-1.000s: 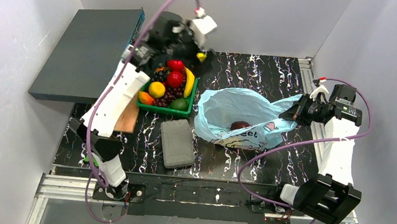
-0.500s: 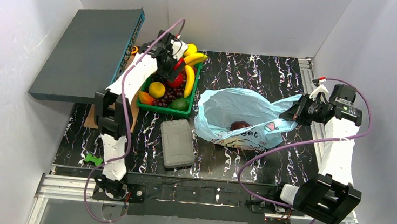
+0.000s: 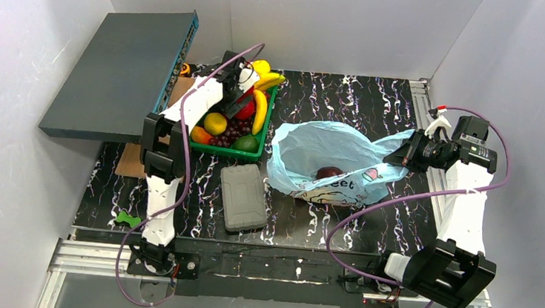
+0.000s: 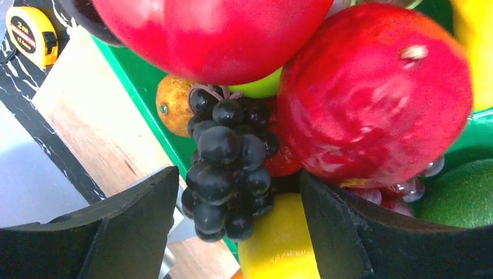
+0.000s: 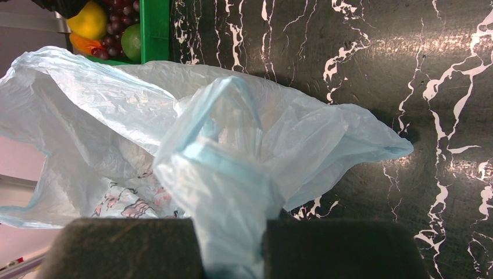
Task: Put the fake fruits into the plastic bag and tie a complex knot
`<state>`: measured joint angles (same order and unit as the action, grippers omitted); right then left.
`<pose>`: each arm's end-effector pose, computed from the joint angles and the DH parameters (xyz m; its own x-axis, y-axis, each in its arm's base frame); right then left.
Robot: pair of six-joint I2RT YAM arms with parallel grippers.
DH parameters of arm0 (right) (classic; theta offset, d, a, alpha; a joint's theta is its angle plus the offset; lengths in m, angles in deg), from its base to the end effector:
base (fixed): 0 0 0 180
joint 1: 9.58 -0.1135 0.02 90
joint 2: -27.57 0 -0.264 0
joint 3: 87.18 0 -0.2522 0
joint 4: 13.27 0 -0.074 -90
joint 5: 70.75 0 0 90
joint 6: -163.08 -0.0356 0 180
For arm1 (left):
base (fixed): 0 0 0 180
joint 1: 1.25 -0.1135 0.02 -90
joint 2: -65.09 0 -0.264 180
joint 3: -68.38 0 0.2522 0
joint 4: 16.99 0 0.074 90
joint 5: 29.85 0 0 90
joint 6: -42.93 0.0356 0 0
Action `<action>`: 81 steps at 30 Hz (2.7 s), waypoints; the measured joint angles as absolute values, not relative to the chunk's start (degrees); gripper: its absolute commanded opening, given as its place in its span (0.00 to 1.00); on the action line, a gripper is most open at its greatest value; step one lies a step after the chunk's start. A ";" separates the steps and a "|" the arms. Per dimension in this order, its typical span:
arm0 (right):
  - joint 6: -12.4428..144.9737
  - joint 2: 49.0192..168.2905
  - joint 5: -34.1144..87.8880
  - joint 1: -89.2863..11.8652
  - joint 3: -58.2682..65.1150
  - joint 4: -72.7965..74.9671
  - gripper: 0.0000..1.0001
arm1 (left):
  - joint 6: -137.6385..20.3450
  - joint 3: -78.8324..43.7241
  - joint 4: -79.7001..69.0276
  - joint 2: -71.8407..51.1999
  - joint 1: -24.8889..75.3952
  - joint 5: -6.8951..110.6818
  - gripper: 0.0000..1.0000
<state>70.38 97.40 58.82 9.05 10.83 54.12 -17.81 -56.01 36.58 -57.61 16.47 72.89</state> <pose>0.2284 -0.0531 0.3311 -0.7822 0.3020 -0.5450 -0.0612 0.8332 0.5496 0.4614 -0.1392 0.2576 -0.5721 0.6833 -0.4537 0.5121 0.7297 0.4531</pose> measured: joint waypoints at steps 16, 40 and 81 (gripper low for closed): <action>70.56 97.44 58.84 9.05 10.81 54.18 0.01 | -15.93 -55.45 34.63 -58.33 16.03 73.85 0.13; 69.42 97.42 59.06 7.50 10.46 53.83 0.01 | -25.07 -70.33 41.39 -34.20 32.82 40.17 0.22; 68.83 97.61 58.34 6.40 9.65 51.56 0.01 | -45.15 -63.12 30.22 -32.10 21.52 59.33 0.98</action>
<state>68.83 97.61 58.34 6.40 9.65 51.56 -45.15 -63.12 30.22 -32.10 21.52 59.33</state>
